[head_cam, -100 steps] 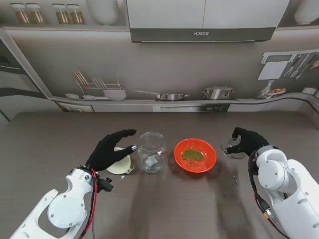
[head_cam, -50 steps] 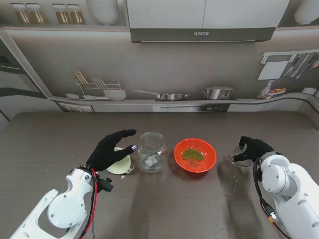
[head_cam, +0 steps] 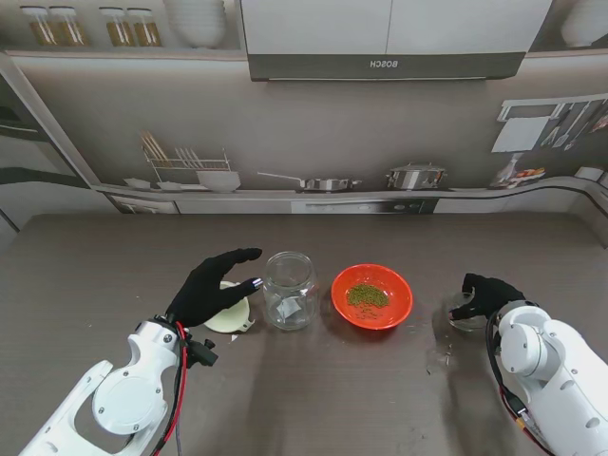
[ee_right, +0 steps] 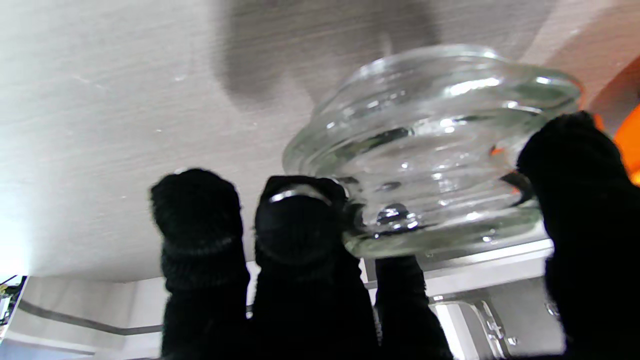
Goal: Pour mung beans into a glass jar with a funnel
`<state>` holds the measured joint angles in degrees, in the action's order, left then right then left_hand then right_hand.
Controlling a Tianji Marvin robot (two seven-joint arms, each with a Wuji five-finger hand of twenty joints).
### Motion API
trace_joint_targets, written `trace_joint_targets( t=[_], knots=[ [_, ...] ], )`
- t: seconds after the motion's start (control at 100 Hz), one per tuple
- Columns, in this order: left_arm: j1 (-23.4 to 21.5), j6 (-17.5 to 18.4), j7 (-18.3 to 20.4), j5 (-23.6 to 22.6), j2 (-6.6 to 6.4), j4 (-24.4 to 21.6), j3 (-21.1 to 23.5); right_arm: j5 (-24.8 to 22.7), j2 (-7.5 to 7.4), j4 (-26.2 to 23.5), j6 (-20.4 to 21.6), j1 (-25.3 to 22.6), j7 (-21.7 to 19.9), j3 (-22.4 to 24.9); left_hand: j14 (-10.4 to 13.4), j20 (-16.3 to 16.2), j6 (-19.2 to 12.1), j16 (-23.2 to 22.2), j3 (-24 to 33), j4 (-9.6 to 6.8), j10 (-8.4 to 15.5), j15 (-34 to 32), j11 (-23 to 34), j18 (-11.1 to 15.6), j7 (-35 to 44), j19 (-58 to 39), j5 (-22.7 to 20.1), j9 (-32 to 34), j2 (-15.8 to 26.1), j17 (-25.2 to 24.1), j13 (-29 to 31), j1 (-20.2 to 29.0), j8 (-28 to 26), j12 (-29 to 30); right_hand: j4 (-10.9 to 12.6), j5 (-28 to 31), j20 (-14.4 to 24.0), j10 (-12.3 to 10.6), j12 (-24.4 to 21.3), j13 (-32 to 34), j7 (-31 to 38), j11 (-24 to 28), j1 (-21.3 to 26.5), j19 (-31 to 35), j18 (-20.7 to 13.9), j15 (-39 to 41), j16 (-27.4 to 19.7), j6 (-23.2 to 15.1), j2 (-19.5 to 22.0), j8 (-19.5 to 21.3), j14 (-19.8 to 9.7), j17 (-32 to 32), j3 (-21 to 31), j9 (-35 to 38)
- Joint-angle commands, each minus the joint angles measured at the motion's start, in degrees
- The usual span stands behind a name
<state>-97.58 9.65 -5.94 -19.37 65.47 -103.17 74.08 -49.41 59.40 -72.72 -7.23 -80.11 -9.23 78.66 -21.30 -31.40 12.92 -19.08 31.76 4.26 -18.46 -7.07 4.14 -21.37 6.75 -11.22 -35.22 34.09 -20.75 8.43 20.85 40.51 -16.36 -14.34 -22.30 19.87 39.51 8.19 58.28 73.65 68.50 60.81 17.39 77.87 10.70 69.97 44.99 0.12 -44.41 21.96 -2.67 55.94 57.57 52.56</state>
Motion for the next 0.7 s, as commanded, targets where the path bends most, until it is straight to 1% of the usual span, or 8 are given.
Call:
trace_joint_targets(
  t=[0.0, 0.19, 0.23, 0.28, 0.37, 0.43, 0.59, 0.69],
  knots=[
    [-0.1, -0.2, 1.1, 0.2, 0.1, 0.0, 0.0, -0.5, 0.13, 0.8, 0.7, 0.2, 0.0, -0.4, 0.0, -0.9, 0.1, -0.7, -0.8, -1.83, -0.2, -0.2, -0.2, 0.1, 0.1, -0.4, -0.9, 0.8, 2.0, 0.0, -0.3, -0.6, -0.3, -0.5, 5.4, 9.3, 0.4, -11.8, -2.2, 1.9, 13.5, 3.1, 16.8, 1.6, 0.7, -1.0, -0.6, -6.9, 6.4, 2.2, -0.6, -0.2, 14.9, 2.9],
    [0.0, -0.4, 1.1, 0.4, 0.11, 0.0, -0.2, -1.0, 0.12, 3.2, 1.8, 0.9, 1.9, -1.5, 0.1, -0.9, 0.1, -0.7, -0.9, -1.82, 0.0, -0.1, -0.2, 0.1, 0.1, -0.5, -0.9, 0.8, 2.2, 0.1, -0.4, -0.6, -0.3, -0.5, 5.1, 9.9, 0.6, -11.9, -4.3, 1.9, 12.2, 1.4, 16.2, 1.3, 1.3, -3.3, -1.6, -8.6, 6.4, 1.9, 0.3, -1.7, 14.9, 2.7],
    [0.0, -0.4, 1.2, 0.4, 0.1, 0.0, -0.2, -1.0, 0.12, 3.5, 1.9, 1.0, 2.0, -1.7, 0.0, -0.9, 0.2, -0.7, -0.9, -1.83, 0.0, -0.1, -0.2, 0.0, 0.1, -0.5, -0.8, 0.7, 2.2, 0.1, -0.4, -0.5, -0.3, -0.5, 5.1, 9.0, 0.6, -12.3, -4.6, 1.8, 11.1, 1.1, 15.6, 1.2, 1.2, -3.7, -1.8, -9.4, 6.6, 1.6, 0.2, -2.0, 14.5, 2.5],
    [0.1, -0.5, 1.3, 0.5, 0.08, 0.1, -0.3, -0.9, 0.15, 3.9, 2.1, 1.0, 2.5, -1.9, 0.0, -0.9, 0.1, -0.7, -1.0, -1.83, -0.1, -0.1, -0.2, 0.1, 0.1, -0.4, -0.9, 0.6, 2.2, 0.0, -0.4, -0.5, -0.3, -0.5, 5.4, 7.3, 0.6, -12.2, -5.3, 1.8, 8.8, 0.3, 14.9, 1.1, 1.3, -4.5, -2.1, -10.6, 5.8, 0.7, 1.0, -2.7, 14.5, 1.9],
    [0.2, -0.6, 1.4, 0.6, 0.08, 0.1, -0.4, -1.5, 0.07, 4.1, 2.6, 1.0, 2.7, -2.2, 0.0, -0.9, 0.1, -0.7, -1.0, -1.84, -0.1, -0.1, -0.2, 0.1, 0.1, -0.4, -0.8, 0.7, 2.3, 0.0, -0.4, -0.5, -0.3, -0.5, 5.7, 6.1, 0.7, -11.9, -7.4, 0.9, 6.5, -2.6, 13.6, 0.6, 1.5, -8.4, -3.7, -11.8, 5.3, 0.0, 1.5, -4.6, 14.7, 0.2],
    [0.2, -0.7, 1.4, 0.6, 0.08, 0.1, -0.4, -1.8, 0.03, 4.2, 2.7, 1.0, 2.8, -2.3, 0.0, -0.9, 0.2, -0.7, -1.0, -1.85, -0.1, -0.1, -0.2, 0.1, 0.1, -0.5, -0.8, 0.7, 2.3, 0.0, -0.4, -0.4, -0.3, -0.5, 5.8, 5.9, 0.7, -11.9, -7.9, 0.1, 5.8, -3.1, 13.1, 0.3, 1.6, -9.7, -4.1, -12.1, 4.9, 0.0, 1.8, -5.5, 14.9, -0.9],
    [0.1, -0.8, 1.4, 0.7, 0.1, 0.0, -0.4, -2.5, -0.16, 4.2, 2.9, 0.8, 2.3, -2.7, 0.0, -0.9, 0.2, -0.7, -1.1, -1.84, -0.1, -0.1, -0.2, 0.1, 0.0, -0.4, -0.7, 0.7, 2.3, 0.0, -0.4, -0.5, -0.2, -0.5, 7.0, 5.0, 0.5, -11.2, -9.1, -3.7, 1.4, -4.2, 10.4, -1.0, 1.6, -13.0, -5.1, -12.8, 5.4, 0.2, 2.1, -8.6, 15.5, -7.4],
    [0.2, -0.9, 1.4, 0.7, 0.1, 0.0, -0.4, -3.1, -0.36, 3.9, 3.1, 0.7, 1.4, -2.8, -0.1, -0.9, 0.2, -0.7, -1.1, -1.86, -0.2, -0.1, -0.2, 0.0, 0.1, -0.4, -0.9, 0.7, 2.3, 0.0, -0.4, -0.4, -0.3, -0.5, 8.6, 4.4, 0.5, -10.8, -10.2, -6.6, -2.1, -4.2, 8.6, -1.7, 1.4, -15.1, -6.3, -13.2, 6.5, 1.4, 2.4, -10.5, 15.7, -12.3]
  ],
)
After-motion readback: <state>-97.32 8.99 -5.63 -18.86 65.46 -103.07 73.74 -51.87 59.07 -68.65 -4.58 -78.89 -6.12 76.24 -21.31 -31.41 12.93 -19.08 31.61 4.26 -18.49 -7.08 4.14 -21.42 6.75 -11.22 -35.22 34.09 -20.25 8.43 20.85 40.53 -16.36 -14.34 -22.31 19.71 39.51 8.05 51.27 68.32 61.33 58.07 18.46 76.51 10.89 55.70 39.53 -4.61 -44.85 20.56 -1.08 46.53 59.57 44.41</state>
